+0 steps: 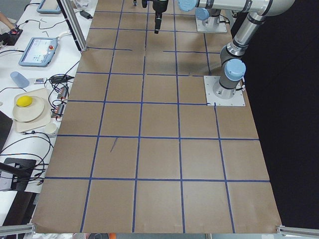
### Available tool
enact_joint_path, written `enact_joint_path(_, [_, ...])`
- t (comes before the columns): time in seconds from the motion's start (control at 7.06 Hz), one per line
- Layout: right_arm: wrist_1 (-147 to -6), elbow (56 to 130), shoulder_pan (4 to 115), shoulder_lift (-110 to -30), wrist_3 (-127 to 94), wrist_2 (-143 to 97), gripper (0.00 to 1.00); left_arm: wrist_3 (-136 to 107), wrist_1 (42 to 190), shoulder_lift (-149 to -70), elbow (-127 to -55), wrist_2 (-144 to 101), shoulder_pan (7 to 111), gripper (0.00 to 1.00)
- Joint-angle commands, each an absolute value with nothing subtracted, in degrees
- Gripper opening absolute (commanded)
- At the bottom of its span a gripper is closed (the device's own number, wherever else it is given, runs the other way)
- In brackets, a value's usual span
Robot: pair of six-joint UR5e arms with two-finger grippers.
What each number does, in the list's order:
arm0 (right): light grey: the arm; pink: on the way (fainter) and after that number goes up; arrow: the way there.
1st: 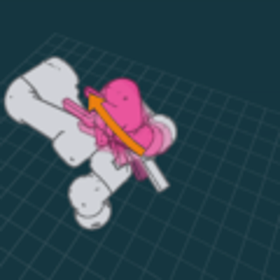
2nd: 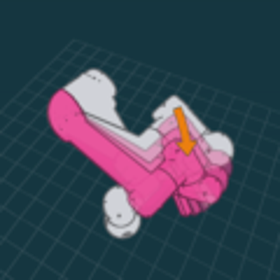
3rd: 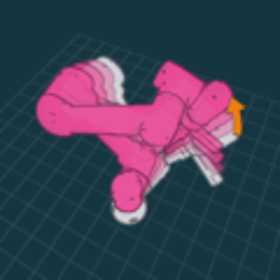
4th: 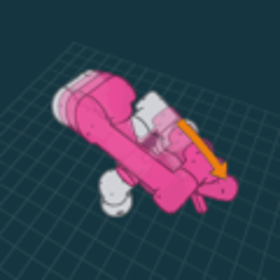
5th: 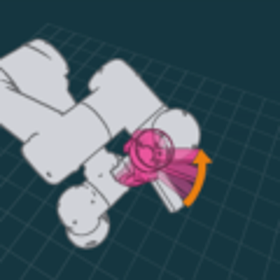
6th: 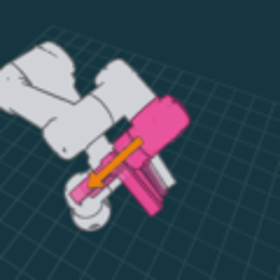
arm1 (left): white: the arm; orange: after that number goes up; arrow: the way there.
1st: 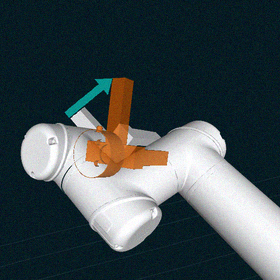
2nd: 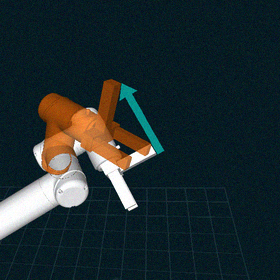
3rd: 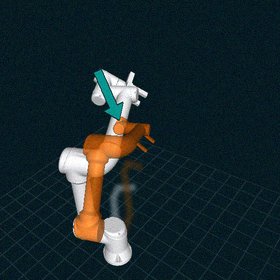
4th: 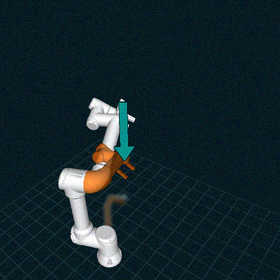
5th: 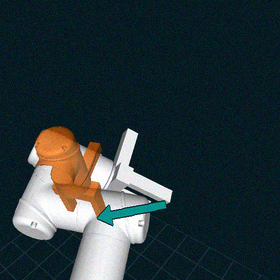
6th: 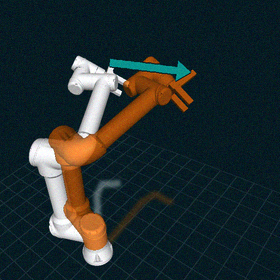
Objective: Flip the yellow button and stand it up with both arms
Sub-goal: 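Open the right gripper and lift it away from the standing button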
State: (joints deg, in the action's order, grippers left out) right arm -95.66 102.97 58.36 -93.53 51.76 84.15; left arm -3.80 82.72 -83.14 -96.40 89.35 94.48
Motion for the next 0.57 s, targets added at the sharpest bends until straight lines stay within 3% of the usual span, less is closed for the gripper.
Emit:
enact_joint_path(0.0, [-90.9,101.9,69.4,-97.4,23.7,85.5,1.00,-3.9,82.8,-83.1,-96.3,89.4,94.5,1.00])
enact_joint_path(0.42, [-80.2,94.4,81.5,-97.3,-2.7,85.5,1.00,-3.9,82.8,-83.0,-96.3,89.5,94.5,1.00])
